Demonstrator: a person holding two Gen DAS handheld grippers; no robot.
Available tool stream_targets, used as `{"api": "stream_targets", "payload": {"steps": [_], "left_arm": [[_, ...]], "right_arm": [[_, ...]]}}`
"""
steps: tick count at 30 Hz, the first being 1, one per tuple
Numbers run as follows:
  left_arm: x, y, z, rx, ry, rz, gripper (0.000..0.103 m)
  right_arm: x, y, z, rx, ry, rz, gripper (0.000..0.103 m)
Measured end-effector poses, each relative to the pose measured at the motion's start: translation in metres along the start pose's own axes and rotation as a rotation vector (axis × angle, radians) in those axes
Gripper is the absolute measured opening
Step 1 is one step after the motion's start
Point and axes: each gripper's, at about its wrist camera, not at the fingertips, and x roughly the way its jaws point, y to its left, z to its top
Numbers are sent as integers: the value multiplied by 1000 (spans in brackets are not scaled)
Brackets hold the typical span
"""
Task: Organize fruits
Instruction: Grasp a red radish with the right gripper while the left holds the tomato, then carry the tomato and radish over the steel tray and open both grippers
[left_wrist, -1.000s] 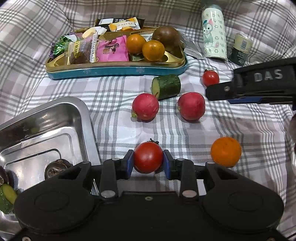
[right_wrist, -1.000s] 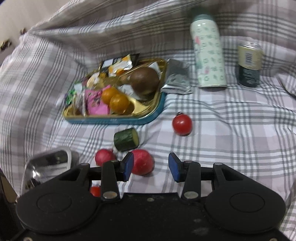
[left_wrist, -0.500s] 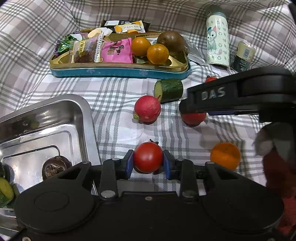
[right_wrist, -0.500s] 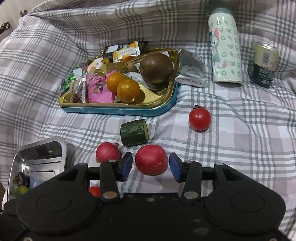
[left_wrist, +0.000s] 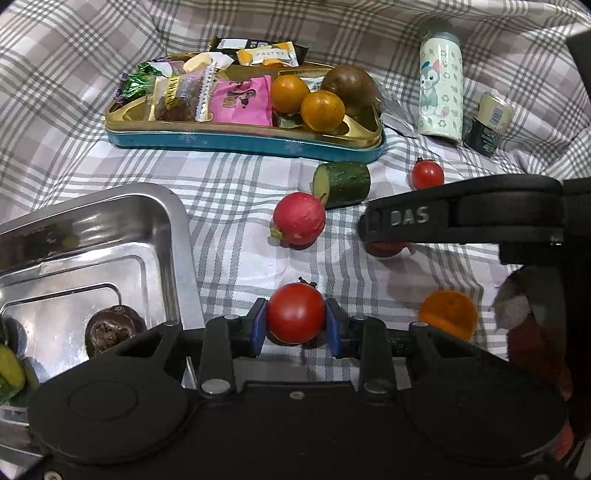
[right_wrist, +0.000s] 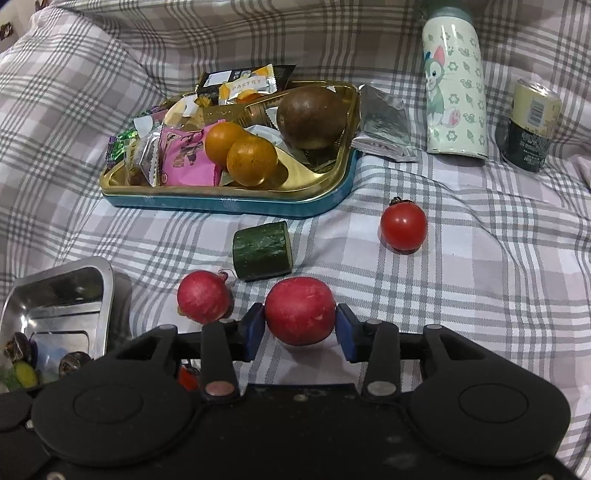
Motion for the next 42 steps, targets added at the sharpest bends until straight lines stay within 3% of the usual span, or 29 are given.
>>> {"api": "stream_targets", "payload": {"steps": [9, 17, 32, 42], "left_arm": [[-49, 14, 17, -46, -118, -7, 41], [-89, 46, 26, -84, -218, 76, 41], [-97, 118, 9, -167, -247, 238, 41], [-85, 153, -18, -213, -261, 218, 41]], "right_arm": [[-33, -21, 7, 87, -124, 45, 43], [-54, -19, 8, 121, -217, 117, 43], [-83, 60, -17, -41, -326, 310, 43], [-64, 114, -40, -169, -265, 339, 43]]}}
